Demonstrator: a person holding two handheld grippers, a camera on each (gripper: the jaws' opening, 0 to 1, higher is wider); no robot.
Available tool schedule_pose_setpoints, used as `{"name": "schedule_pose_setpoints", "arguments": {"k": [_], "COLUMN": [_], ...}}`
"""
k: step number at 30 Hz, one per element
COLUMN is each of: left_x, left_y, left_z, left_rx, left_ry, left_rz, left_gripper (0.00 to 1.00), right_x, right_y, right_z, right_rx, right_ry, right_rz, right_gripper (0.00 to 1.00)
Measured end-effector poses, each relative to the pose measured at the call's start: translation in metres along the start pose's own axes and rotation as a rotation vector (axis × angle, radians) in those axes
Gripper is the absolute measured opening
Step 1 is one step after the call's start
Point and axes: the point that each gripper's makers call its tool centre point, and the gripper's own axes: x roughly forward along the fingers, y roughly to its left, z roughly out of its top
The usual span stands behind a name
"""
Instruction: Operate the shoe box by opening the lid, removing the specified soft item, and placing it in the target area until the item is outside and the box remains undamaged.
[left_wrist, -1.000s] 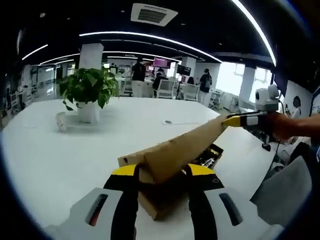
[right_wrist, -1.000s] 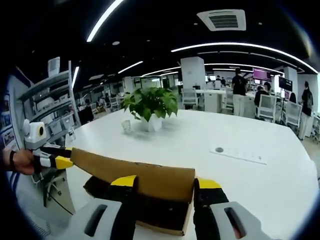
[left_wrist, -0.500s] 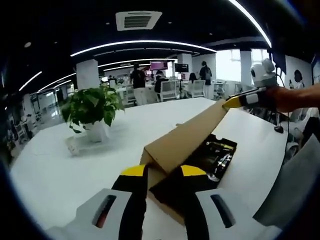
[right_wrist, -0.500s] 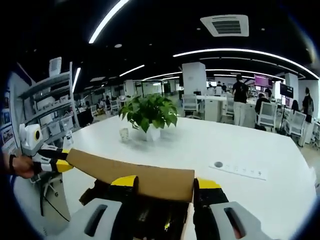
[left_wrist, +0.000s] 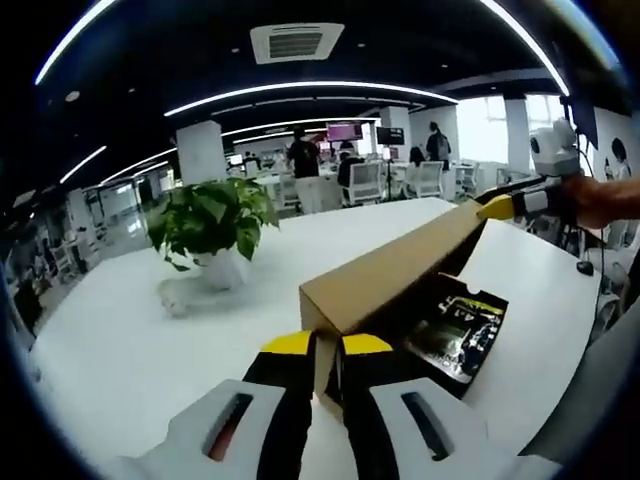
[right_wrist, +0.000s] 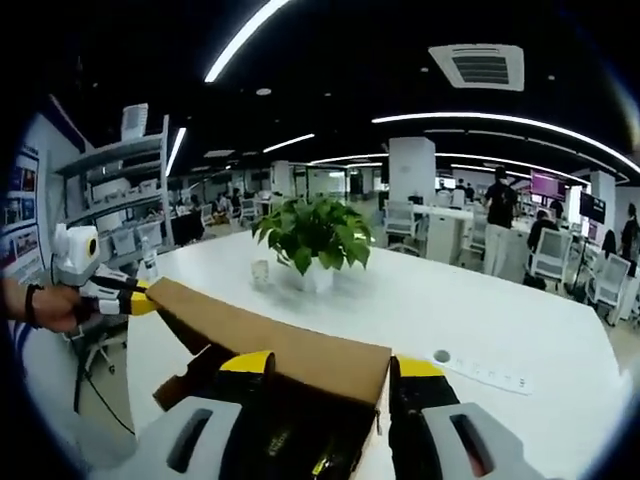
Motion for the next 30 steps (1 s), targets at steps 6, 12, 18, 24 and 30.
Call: {"name": "schedule_pose_setpoints", "arguments": {"k": [6, 12, 18, 24, 30], "left_x": [0.002, 0.004, 0.006, 0.01, 0.013], "left_y": [0.001, 0.002, 0.002, 0.006, 0.01], "left_z": [0.001, 0.002, 0.004, 0.007, 0.008], "left_rx": [-0.025, -0.022, -0.032, -0.061, -0.078], "left_ry": [0.005, 0.013, 0.017, 0.007, 0.002], "left_rz": [0.002, -0.013, -0.018, -0.012, -0.013], "left_gripper": [0.05, 0.06, 0.06, 0.05, 0.05], "right_x": [0.001, 0.004, 0.005, 0.01, 0.009], "right_y": [0.002, 0.0, -0.004, -0.01, -0.011], "right_z": [0.001, 0.003, 0.002, 0.008, 0.004], "right_rx": [-0.041, -0.057, -0.052, -0.063, -0.07], "right_ry": [-0.007, -0.023, -0.048, -0.07, -0.071], "right_rz": [0.036, 0.043, 0.056, 0.035, 0.032], "right_gripper": [0.46, 0.46, 0.46, 0.45, 0.41]}}
